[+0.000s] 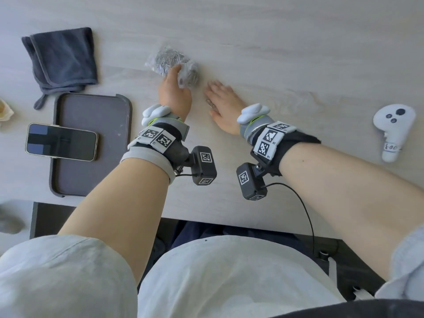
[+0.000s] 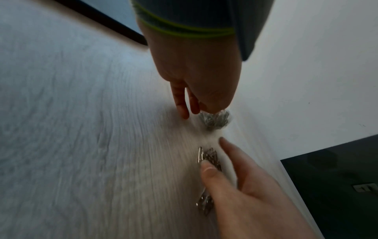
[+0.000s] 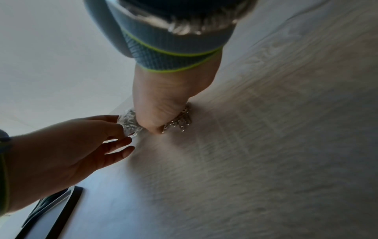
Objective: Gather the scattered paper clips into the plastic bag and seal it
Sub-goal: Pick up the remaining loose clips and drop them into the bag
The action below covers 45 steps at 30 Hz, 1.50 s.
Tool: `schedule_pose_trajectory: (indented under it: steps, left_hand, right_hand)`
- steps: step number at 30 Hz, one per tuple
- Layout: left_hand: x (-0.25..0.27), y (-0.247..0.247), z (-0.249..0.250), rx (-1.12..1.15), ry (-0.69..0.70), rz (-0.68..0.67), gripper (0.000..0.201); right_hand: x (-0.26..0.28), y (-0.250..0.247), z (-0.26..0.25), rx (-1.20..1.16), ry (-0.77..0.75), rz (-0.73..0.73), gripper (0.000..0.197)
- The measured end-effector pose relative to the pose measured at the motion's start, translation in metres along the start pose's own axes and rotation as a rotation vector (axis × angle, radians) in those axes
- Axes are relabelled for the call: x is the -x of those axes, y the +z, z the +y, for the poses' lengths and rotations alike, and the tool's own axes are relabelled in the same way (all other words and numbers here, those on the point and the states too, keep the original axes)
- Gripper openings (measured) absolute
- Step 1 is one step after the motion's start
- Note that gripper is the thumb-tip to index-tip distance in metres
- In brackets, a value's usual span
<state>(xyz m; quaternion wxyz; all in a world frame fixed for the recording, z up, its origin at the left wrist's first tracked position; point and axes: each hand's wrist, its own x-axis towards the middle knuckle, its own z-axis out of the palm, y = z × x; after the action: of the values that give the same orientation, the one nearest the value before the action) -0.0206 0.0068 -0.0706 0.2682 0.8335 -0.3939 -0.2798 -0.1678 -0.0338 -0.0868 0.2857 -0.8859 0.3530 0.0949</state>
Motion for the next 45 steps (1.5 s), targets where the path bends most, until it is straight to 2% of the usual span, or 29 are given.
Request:
schedule_pose_trajectory:
  steps: [2,4,7,11,12,14,17,19,22,26,30,33,35,41,45]
  left_hand:
    - [0.001,0.007,0.001,0.005,-0.015,0.01,0.052]
    - [0.001,0.01,0.002,0.001,-0.055,0.008,0.05]
    - [0.003,0.015,0.004,-0.004,-0.096,0.005,0.052]
    - [0.005,0.02,0.002,0.047,-0.13,-0.029,0.058]
    - [0.004,0.021,0.001,0.051,-0.135,-0.034,0.057]
    - [0.003,0.022,0.0,0.088,-0.129,-0.031,0.054]
    - [0.003,0.023,0.005,0.157,-0.119,-0.021,0.044]
    - [0.006,0.025,0.01,0.193,-0.099,-0.026,0.039]
    - [0.01,0.028,0.016,0.226,-0.058,-0.033,0.035]
    - [0.011,0.033,0.015,0.244,-0.031,-0.072,0.032]
    - [0.006,0.037,0.01,0.211,-0.041,-0.093,0.042]
    - [0.005,0.037,0.006,0.234,-0.002,-0.093,0.042]
    - [0.003,0.037,0.003,0.199,0.038,-0.054,0.041]
    - [0.003,0.026,0.006,0.114,0.091,0.049,0.043]
    - [0.007,0.022,0.01,0.153,0.128,0.083,0.032]
  right_hand:
    - [0.008,0.001,0.005,-0.018,0.071,0.153,0.058]
    - [0.013,0.002,0.009,-0.041,0.187,0.247,0.06]
    - [0.02,0.012,0.012,-0.043,0.282,0.169,0.064]
    - [0.022,0.02,0.006,-0.065,0.216,0.095,0.067]
    - [0.023,0.018,0.005,-0.077,0.213,0.108,0.068]
    - [0.029,0.016,0.006,-0.13,0.275,0.232,0.069]
    - [0.039,0.012,0.002,-0.386,0.442,0.398,0.072]
    - [0.04,0.015,-0.006,-0.509,0.49,0.403,0.078]
    - [0.028,0.014,-0.015,-0.47,0.52,0.361,0.083]
    - [0.011,0.006,-0.019,-0.458,0.48,0.335,0.074]
    - [0.003,0.006,-0.015,-0.508,0.427,0.363,0.063]
    - [0.001,0.006,-0.009,-0.488,0.402,0.363,0.047]
    - [0.0,0.004,-0.005,-0.473,0.402,0.348,0.037]
    - [-0.002,-0.009,-0.001,-0.397,0.397,0.261,0.022]
    - [-0.002,-0.014,0.0,-0.371,0.396,0.222,0.017]
